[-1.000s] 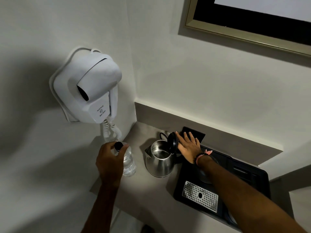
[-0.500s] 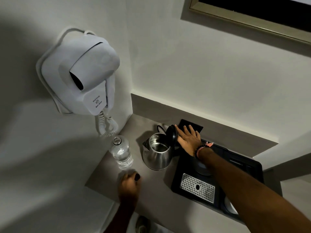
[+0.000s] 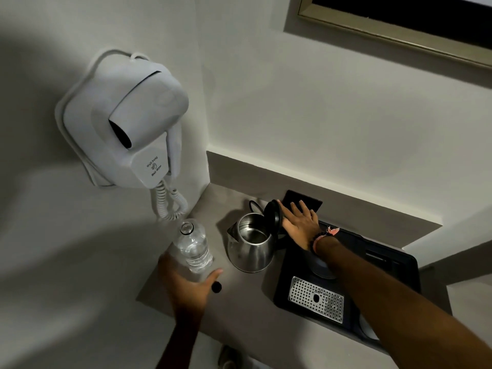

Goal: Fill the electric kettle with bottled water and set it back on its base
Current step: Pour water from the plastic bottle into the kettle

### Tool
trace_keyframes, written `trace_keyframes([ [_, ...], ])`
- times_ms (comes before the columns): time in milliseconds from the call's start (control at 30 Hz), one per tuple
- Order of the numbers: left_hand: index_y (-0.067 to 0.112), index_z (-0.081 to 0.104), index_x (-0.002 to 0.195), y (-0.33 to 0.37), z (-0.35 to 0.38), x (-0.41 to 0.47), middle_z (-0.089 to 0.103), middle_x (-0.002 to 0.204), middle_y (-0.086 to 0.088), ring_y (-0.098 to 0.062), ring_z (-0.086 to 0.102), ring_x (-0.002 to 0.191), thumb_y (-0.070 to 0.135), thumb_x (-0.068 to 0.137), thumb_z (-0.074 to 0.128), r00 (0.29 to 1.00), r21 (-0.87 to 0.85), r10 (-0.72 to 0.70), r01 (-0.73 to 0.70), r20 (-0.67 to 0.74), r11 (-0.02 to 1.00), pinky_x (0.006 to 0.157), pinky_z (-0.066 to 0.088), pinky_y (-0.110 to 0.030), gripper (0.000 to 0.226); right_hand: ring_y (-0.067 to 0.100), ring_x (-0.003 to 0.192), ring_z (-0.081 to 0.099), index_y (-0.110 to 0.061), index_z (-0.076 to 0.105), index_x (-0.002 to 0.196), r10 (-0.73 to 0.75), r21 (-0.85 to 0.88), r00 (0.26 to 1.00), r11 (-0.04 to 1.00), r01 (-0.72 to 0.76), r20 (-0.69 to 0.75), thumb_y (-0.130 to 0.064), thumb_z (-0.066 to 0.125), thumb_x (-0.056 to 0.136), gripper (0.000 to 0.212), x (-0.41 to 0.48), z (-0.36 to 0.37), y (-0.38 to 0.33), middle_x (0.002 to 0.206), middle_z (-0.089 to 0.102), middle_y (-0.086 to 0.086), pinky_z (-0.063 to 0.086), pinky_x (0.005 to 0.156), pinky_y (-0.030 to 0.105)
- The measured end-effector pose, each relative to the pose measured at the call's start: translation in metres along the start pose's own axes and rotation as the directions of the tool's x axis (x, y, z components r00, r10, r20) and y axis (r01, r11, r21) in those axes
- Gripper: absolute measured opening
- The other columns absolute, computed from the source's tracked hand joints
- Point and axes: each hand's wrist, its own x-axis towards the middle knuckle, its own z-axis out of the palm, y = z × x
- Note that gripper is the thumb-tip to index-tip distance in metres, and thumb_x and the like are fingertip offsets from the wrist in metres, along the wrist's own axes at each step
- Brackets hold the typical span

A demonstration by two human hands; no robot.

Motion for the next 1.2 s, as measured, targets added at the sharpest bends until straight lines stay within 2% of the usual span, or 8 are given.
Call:
trace_keyframes([
  [233,0.027,0.037,0.141,0.048,0.023,0.035,0.056,0.139,-0.007,-0.022,0.055,0.124,0.058,0.038,0.094,0.993,-0.186,-0.117,0.111,-0.018,0.976,0.099,0.044,-0.031,0.122,0.029,0.153,-0.010,-0.053,-0.005,0.151,0.016,0.006,1.000,1.000,-0.016,0.013,-0.073,0.009,0.087,0.068,-0.002,-0.004,0.000,0.167,0.009,0.010,-0.008,0.120,0.053],
  [333,0.019,0.045,0.130,0.043,0.025,0.039,0.063,0.126,-0.012,-0.031,0.063,0.112,0.059,0.047,0.090,0.988,-0.115,-0.147,0.140,-0.054,0.983,0.092,0.045,-0.031,0.103,0.029,0.153,-0.010,-0.052,-0.005,0.151,0.022,0.009,1.000,1.000,-0.022,0.015,-0.076,0.005,0.082,0.073,-0.003,-0.005,0.000,0.167,0.009,0.010,-0.009,0.120,0.052],
  [467,0.015,0.050,0.117,0.040,0.024,0.047,0.069,0.108,-0.015,-0.034,0.068,0.096,0.048,0.056,0.092,0.998,0.004,-0.022,0.022,-0.062,1.000,0.084,0.049,-0.031,0.081,0.028,0.153,-0.010,-0.052,-0.004,0.152,0.017,0.017,1.000,1.000,-0.017,0.012,-0.074,0.005,0.083,0.073,-0.003,-0.003,-0.001,0.167,0.008,0.011,-0.008,0.121,0.052],
  [633,0.024,0.048,0.116,0.057,0.010,0.054,0.068,0.099,-0.004,-0.024,0.066,0.087,0.046,0.057,0.090,0.988,0.121,0.064,-0.080,0.138,0.989,0.077,0.050,-0.030,0.076,0.028,0.153,-0.012,-0.053,-0.006,0.151,0.012,0.018,1.000,1.000,-0.012,-0.018,-0.069,0.010,0.088,0.067,0.000,0.003,0.001,0.168,0.004,0.011,-0.007,0.120,0.051],
  [767,0.035,0.046,0.122,0.078,-0.001,0.066,0.061,0.090,0.016,-0.007,0.056,0.077,0.044,0.054,0.087,0.900,0.187,0.189,-0.279,0.392,0.942,0.074,0.044,-0.023,0.080,0.027,0.153,-0.015,-0.052,-0.011,0.149,-0.002,0.023,0.998,1.000,0.004,-0.057,-0.074,0.010,0.086,0.070,0.005,0.005,0.002,0.167,-0.004,0.012,-0.007,0.121,0.050],
  [933,0.040,0.041,0.112,0.105,-0.006,0.084,0.057,0.093,0.015,-0.014,0.060,0.083,0.053,0.050,0.076,0.717,0.342,0.107,-0.452,0.689,0.824,0.072,0.043,-0.027,0.072,0.028,0.152,-0.016,-0.050,-0.011,0.150,-0.018,0.033,0.996,0.999,0.021,-0.090,-0.070,0.016,0.091,0.068,0.007,0.008,0.004,0.168,-0.005,0.012,-0.007,0.121,0.049],
  [1067,0.039,0.037,0.119,0.123,-0.007,0.087,0.058,0.100,0.010,-0.022,0.062,0.092,0.052,0.046,0.076,0.607,0.431,-0.001,-0.562,0.794,0.706,0.072,0.045,-0.031,0.084,0.028,0.152,-0.017,-0.050,-0.011,0.150,-0.022,0.059,0.996,0.998,0.028,-0.089,-0.071,0.014,0.087,0.072,0.005,0.009,0.004,0.167,-0.005,0.012,-0.007,0.122,0.051],
  [1200,0.032,0.046,0.123,0.131,-0.006,0.087,0.065,0.112,0.003,-0.018,0.059,0.093,0.051,0.047,0.080,0.591,0.504,-0.081,-0.599,0.802,0.622,0.074,0.049,-0.031,0.085,0.029,0.152,-0.017,-0.048,-0.011,0.151,-0.032,0.048,0.994,0.998,0.037,-0.102,-0.071,0.015,0.087,0.073,0.005,0.007,0.003,0.167,-0.006,0.014,-0.008,0.122,0.052],
])
